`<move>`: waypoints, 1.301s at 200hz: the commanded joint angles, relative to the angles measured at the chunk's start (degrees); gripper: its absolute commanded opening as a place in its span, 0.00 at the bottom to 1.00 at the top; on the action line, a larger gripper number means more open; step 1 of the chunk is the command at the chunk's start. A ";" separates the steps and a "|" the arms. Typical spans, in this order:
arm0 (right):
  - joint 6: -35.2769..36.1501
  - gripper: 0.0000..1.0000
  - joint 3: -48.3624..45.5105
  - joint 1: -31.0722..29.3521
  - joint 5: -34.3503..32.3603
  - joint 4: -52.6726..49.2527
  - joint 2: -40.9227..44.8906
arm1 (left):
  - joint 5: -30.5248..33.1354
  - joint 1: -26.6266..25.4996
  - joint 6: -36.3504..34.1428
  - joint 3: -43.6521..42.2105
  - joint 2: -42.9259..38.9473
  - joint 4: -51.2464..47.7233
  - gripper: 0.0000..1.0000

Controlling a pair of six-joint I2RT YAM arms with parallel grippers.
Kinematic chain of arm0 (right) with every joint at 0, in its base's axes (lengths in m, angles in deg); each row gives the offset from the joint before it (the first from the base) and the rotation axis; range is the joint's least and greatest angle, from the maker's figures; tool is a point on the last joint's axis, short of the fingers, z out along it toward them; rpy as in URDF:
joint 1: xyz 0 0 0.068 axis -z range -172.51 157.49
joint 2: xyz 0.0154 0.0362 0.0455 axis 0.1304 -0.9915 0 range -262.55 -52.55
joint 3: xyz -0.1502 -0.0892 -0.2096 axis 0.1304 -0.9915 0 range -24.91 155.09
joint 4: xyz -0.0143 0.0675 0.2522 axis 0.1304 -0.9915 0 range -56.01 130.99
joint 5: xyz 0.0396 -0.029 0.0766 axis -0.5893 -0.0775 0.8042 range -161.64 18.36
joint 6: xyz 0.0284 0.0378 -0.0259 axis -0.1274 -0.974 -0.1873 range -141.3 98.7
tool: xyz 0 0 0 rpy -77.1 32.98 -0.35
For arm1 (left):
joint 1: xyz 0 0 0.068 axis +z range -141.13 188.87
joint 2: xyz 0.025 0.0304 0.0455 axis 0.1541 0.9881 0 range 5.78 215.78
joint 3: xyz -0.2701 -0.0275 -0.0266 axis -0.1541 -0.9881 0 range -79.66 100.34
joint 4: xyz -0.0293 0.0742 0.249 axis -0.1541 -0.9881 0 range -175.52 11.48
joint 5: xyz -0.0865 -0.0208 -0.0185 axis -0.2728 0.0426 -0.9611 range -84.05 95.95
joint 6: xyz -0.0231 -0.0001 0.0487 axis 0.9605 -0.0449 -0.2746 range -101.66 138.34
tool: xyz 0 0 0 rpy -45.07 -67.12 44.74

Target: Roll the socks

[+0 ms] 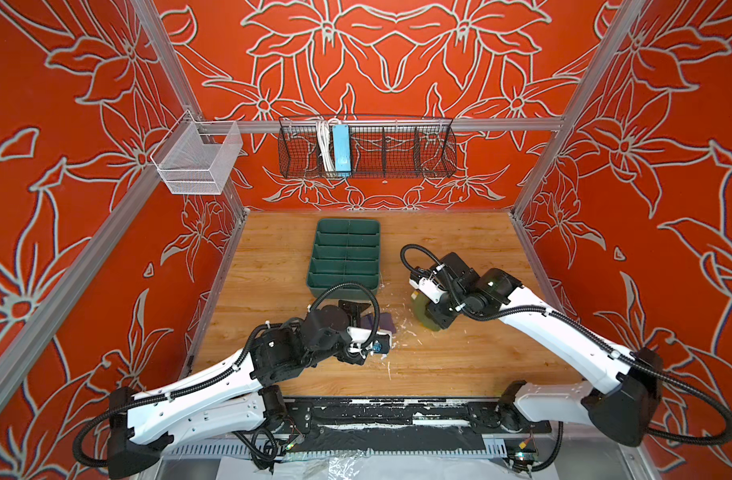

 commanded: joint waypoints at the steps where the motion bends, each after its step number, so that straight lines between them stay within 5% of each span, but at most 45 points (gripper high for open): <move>1: 11.16 0.00 -7.04 -0.09 -21.46 11.96 0.30 | -6.27 0.29 7.88 -1.33 0.13 3.13 0.94; 25: 11.20 0.00 -8.34 -0.87 -14.24 13.15 -5.01 | -11.93 -0.89 9.53 -5.08 1.36 8.91 0.94; 69: -4.99 0.00 1.42 -4.23 -14.14 -0.63 -22.95 | -6.66 -4.85 12.18 -4.79 3.86 8.83 0.93; 101: -18.46 0.00 5.19 -4.94 -6.01 -6.41 -30.66 | 0.56 -8.78 25.89 -4.26 5.25 8.59 0.92; 127: -26.13 0.00 -0.14 -5.30 2.62 2.04 -29.17 | 2.10 -9.42 41.00 -4.07 5.12 9.65 0.92; 199: -47.68 0.00 -22.97 -5.10 10.24 36.19 -19.02 | -2.81 -6.96 78.64 -3.67 3.12 10.09 0.92; 237: -51.58 0.00 -31.76 -5.06 11.86 48.59 -17.29 | -3.20 -4.79 97.83 -15.48 0.25 20.81 0.86; 260: -52.09 0.00 -35.37 -5.10 11.40 51.37 -16.10 | -0.99 -4.36 101.07 -17.80 1.65 24.31 0.83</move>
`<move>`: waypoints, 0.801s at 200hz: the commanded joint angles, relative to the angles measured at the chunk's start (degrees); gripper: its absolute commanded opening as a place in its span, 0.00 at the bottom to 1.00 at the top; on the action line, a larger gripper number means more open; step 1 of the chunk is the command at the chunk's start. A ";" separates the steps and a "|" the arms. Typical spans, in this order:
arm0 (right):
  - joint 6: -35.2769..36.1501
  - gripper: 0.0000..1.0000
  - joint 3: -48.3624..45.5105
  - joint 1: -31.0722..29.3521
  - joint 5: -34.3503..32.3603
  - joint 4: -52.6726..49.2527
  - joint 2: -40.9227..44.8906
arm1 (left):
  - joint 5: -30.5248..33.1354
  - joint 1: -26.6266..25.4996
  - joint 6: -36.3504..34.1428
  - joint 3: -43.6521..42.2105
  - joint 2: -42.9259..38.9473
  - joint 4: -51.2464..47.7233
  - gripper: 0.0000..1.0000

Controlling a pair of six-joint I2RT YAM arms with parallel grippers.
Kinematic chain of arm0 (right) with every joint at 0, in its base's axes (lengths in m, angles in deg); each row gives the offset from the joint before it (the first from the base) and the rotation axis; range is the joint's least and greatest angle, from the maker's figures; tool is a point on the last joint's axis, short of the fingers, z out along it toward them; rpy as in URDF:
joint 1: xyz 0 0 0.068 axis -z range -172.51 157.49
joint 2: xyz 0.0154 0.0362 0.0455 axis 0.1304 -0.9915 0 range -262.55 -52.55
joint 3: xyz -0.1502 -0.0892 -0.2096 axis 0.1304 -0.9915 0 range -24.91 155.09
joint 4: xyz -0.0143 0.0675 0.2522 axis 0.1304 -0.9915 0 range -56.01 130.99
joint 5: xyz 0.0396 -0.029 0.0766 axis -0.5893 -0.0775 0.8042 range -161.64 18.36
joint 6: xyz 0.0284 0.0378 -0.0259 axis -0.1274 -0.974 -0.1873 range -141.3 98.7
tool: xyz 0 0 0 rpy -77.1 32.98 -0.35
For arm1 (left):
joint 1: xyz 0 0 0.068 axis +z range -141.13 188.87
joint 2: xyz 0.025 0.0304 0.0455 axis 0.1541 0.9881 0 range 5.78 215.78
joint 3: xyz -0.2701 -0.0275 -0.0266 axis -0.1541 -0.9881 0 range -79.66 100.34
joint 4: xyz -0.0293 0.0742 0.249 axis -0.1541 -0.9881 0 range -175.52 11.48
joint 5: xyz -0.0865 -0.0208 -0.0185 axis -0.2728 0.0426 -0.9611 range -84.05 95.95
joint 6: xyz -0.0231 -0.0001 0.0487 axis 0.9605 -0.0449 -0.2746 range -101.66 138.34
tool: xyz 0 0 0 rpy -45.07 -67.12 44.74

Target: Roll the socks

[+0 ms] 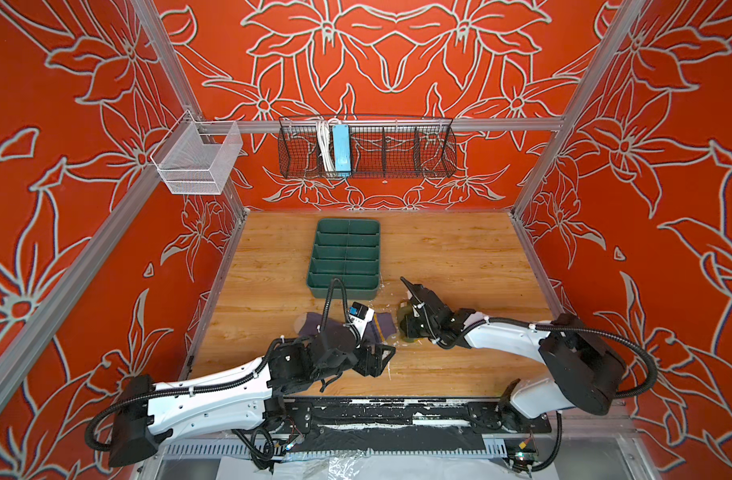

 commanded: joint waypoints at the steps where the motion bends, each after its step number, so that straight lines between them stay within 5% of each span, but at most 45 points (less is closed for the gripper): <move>1: -4.78 0.00 -6.80 -0.34 3.51 -0.12 -3.28 | 1.86 0.60 11.50 -1.66 0.93 6.71 0.83; 56: -1.72 0.00 -9.07 -0.34 3.69 1.47 -3.34 | 6.82 3.71 11.73 0.60 10.99 13.88 0.83; 160: -1.68 0.00 -12.66 -0.34 4.16 3.68 -1.69 | -2.94 10.31 14.72 5.08 33.94 31.15 0.83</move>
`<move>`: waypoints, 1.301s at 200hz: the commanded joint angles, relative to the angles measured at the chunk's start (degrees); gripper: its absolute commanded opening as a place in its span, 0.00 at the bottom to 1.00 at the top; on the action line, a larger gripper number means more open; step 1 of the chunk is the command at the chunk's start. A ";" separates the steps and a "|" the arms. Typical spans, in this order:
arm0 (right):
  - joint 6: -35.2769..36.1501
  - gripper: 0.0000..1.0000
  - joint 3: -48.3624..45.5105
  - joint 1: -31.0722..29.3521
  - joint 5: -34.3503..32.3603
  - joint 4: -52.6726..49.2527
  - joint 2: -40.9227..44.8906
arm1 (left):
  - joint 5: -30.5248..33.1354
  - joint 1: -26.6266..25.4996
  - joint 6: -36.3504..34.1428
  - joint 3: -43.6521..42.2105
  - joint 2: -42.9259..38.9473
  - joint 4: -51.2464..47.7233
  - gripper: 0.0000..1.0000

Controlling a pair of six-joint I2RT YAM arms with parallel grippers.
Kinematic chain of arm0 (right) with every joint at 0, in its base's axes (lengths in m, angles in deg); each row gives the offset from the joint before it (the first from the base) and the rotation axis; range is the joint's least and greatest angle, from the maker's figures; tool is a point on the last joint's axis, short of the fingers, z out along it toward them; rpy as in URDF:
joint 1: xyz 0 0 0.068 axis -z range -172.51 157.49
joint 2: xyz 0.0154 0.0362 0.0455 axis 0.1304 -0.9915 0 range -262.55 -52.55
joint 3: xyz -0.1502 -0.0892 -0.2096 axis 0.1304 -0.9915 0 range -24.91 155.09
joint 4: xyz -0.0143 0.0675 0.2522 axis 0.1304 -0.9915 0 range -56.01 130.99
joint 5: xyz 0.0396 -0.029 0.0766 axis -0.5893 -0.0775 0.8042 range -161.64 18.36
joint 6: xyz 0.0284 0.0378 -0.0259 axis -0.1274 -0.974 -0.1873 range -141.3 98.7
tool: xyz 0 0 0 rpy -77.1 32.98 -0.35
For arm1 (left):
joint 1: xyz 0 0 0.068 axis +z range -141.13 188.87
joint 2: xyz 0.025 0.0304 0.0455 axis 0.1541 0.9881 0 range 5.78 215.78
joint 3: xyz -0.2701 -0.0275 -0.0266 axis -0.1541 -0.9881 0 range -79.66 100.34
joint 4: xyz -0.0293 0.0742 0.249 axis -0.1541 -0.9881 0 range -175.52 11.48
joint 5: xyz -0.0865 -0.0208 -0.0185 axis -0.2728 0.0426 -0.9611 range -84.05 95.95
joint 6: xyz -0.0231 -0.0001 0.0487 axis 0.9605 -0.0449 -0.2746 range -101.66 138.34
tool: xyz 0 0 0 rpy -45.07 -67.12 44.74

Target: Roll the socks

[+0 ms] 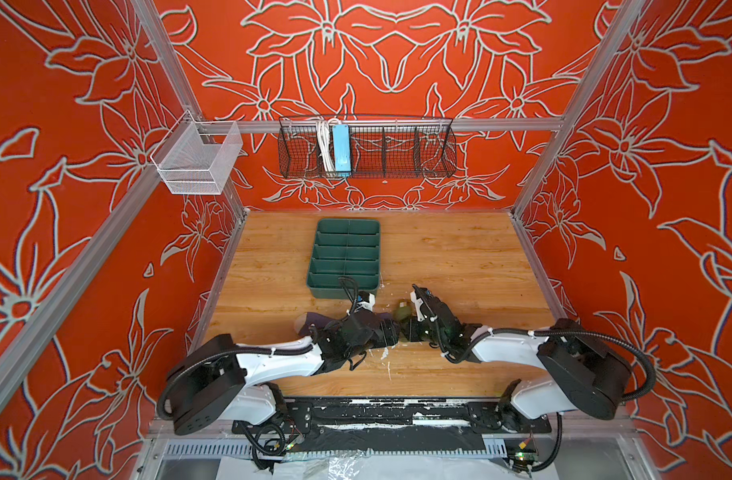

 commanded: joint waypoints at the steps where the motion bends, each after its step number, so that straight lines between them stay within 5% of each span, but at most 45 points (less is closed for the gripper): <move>1: -0.58 0.00 -3.74 -0.48 2.31 -13.59 -3.58 | -2.60 1.03 1.40 2.30 4.36 7.75 0.83; 81: 1.30 0.00 -7.10 -0.59 6.71 -9.28 -0.04 | -6.21 4.67 5.21 2.76 13.22 18.49 0.80; 165: 1.76 0.00 -7.60 -0.50 4.28 -11.24 2.92 | -16.25 4.76 5.88 5.02 19.01 18.39 0.54; 229: 4.12 0.00 -9.07 -0.56 6.12 -9.89 8.69 | -20.64 4.66 2.31 8.21 22.99 15.67 0.58; 260: 5.08 0.00 -9.98 -0.55 6.55 -9.80 11.90 | -22.99 4.60 4.33 9.20 26.69 20.08 0.49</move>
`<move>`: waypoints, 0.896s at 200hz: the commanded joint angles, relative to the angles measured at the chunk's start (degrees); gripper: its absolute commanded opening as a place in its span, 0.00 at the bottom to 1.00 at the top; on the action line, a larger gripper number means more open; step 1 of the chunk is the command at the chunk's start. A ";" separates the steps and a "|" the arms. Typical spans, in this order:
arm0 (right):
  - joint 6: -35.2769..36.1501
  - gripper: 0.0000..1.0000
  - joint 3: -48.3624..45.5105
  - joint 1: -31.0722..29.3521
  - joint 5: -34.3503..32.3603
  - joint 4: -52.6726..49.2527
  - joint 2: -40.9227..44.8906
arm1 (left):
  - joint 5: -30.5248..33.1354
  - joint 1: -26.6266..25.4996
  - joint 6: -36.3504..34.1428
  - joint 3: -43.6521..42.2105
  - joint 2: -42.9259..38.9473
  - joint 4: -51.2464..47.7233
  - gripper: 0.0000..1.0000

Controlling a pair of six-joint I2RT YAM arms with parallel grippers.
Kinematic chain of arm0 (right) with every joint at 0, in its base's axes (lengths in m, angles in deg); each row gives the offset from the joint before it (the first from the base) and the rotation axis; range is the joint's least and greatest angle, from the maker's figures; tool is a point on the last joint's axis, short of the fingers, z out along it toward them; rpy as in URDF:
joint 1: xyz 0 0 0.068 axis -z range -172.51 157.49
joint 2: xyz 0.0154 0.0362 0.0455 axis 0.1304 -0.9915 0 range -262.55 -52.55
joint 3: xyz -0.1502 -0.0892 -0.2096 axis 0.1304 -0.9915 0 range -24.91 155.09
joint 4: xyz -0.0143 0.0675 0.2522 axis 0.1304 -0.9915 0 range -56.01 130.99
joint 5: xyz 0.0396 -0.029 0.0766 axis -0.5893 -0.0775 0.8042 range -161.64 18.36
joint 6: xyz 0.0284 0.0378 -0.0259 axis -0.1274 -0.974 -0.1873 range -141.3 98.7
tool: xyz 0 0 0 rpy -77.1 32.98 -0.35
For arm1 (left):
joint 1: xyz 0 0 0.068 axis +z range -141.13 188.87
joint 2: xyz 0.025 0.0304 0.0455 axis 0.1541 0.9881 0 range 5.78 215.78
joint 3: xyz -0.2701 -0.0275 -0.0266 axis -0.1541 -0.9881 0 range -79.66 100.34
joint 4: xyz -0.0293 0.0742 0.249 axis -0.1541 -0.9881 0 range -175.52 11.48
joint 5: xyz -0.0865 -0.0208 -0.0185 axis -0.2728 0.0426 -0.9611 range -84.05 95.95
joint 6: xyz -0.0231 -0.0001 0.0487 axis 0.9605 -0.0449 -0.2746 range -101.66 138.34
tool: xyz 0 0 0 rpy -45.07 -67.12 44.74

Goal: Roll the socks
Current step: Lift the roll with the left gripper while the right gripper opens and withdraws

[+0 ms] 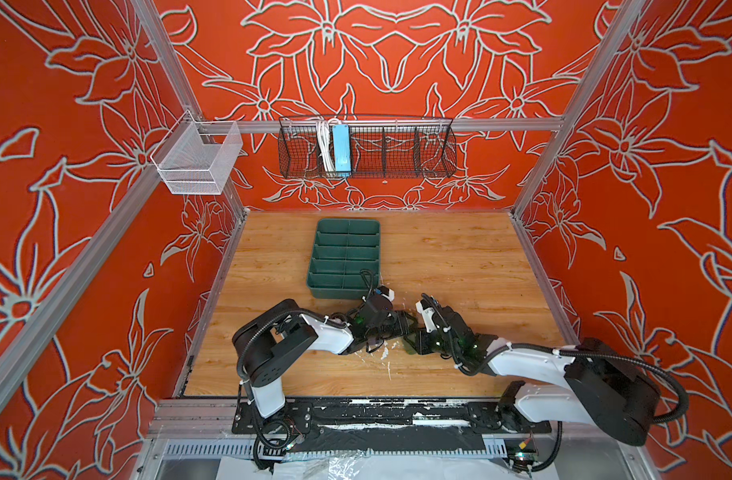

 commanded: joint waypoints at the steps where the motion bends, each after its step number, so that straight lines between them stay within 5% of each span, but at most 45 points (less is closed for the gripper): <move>1: 1.70 0.00 -2.44 -0.62 1.45 -7.66 0.98 | -3.73 -0.50 0.78 0.88 3.36 2.53 0.48; 69: 0.87 0.00 -0.94 -0.46 -6.25 -12.98 1.40 | -6.79 -1.03 -0.93 3.58 3.52 1.48 0.00; 83: 1.35 0.00 0.58 -0.46 -4.97 -15.14 0.97 | -6.50 -1.08 -2.54 4.01 3.50 0.93 0.00; 99: 2.70 0.31 3.35 -0.39 -2.64 -22.20 2.21 | -4.49 -0.69 -5.98 4.59 2.55 -1.49 0.00; 121: 4.31 0.96 5.53 -0.44 -0.13 -32.11 9.12 | -1.38 0.14 -14.69 7.59 -0.04 -8.92 0.00; 179: 2.33 0.98 10.73 1.97 -8.87 -55.48 35.20 | 4.44 1.84 -38.11 17.54 -2.38 -26.21 0.00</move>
